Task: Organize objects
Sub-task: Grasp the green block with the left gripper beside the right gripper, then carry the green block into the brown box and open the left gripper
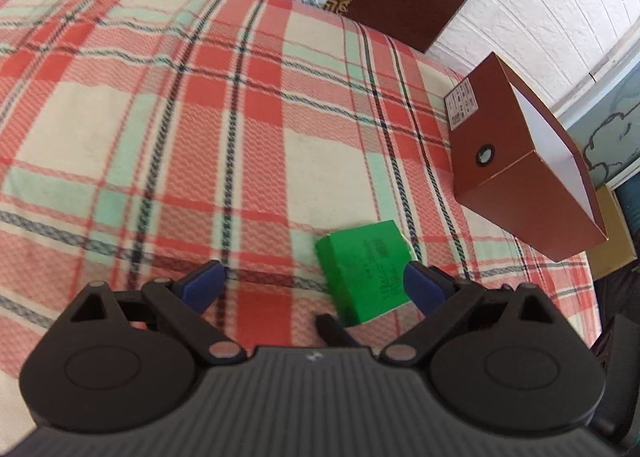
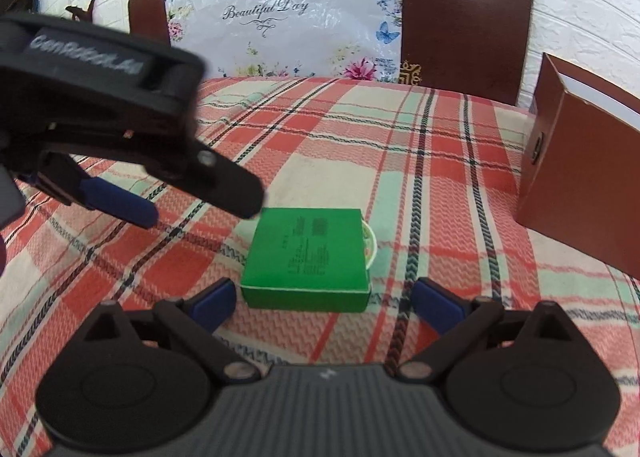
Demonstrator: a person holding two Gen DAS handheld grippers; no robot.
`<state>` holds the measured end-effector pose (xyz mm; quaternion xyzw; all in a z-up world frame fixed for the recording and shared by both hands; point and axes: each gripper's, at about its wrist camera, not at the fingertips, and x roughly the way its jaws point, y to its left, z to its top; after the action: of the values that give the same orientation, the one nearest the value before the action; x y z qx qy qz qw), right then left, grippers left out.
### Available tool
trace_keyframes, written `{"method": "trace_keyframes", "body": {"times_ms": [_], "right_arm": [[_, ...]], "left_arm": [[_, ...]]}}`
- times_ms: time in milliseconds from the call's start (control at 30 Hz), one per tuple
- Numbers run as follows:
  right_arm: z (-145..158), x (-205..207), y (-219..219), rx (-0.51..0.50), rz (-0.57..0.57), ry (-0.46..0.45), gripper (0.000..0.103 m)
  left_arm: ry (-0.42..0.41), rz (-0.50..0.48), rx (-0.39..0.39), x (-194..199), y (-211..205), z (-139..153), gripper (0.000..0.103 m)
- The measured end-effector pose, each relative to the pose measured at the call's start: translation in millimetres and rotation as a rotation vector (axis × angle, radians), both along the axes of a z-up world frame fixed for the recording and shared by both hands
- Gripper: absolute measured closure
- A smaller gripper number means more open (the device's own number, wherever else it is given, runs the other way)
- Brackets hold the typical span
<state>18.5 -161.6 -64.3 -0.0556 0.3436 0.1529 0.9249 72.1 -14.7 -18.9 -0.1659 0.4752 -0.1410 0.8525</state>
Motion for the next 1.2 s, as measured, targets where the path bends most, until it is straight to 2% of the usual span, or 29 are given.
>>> {"method": "trace_keyframes", "body": {"times_ms": [33,100,133,167,200,233,300,400,567,767,933,1067,1200], "right_arm": [[-0.7,0.5,1.4,-0.002,0.007,-0.004,0.005],[-1.7,1.2,4.1,0.001,0.026,-0.013,0.008],[-1.9,0.5,4.2,0.006,0.038,-0.019,0.015],[-1.7,-0.7,4.7,0.014,0.060,-0.029,0.021],[-1.9,-2.8,5.4,0.014,0.077,-0.041,0.035],[-2.4,-5.1,7.0,0.007,0.090,-0.053,0.039],[-3.9,-7.9,10.8,-0.008,0.102,-0.073,0.040],[-3.7,-7.7,9.7,0.009,0.095,-0.072,0.040],[-1.6,-9.8,5.0,0.025,0.056,-0.078,0.040],[11.8,-19.4,-4.6,0.047,-0.020,-0.166,0.040],[41.0,-21.7,-21.2,0.046,-0.113,-0.304,0.040],[68.4,-11.7,-48.4,0.040,-0.212,-0.410,0.040],[86.1,1.9,-88.8,0.042,-0.331,-0.467,0.040]], "left_arm": [[0.016,-0.004,-0.010,3.1,-1.7,-2.3,0.006],[0.010,-0.011,0.027,5.9,-11.4,-5.3,0.007],[-0.002,-0.019,0.052,6.4,-16.6,-5.7,0.010],[-0.014,-0.031,0.080,6.8,-21.6,-5.0,0.018],[-0.022,-0.046,0.099,7.4,-26.0,-4.7,0.022],[-0.025,-0.055,0.111,7.5,-29.9,-4.9,0.026],[-0.033,-0.086,0.099,6.5,-33.5,-4.4,0.034],[-0.052,-0.095,0.116,3.8,-37.9,-3.5,0.036],[-0.054,-0.080,0.077,1.5,-33.7,3.0,0.052],[-0.129,-0.121,0.068,0.3,-50.1,29.9,0.052],[-0.223,-0.189,0.031,12.2,-74.9,72.3,0.052],[-0.298,-0.271,-0.007,31.9,-112.2,102.9,0.052],[-0.344,-0.365,-0.029,50.8,-163.1,116.0,0.052]]}}
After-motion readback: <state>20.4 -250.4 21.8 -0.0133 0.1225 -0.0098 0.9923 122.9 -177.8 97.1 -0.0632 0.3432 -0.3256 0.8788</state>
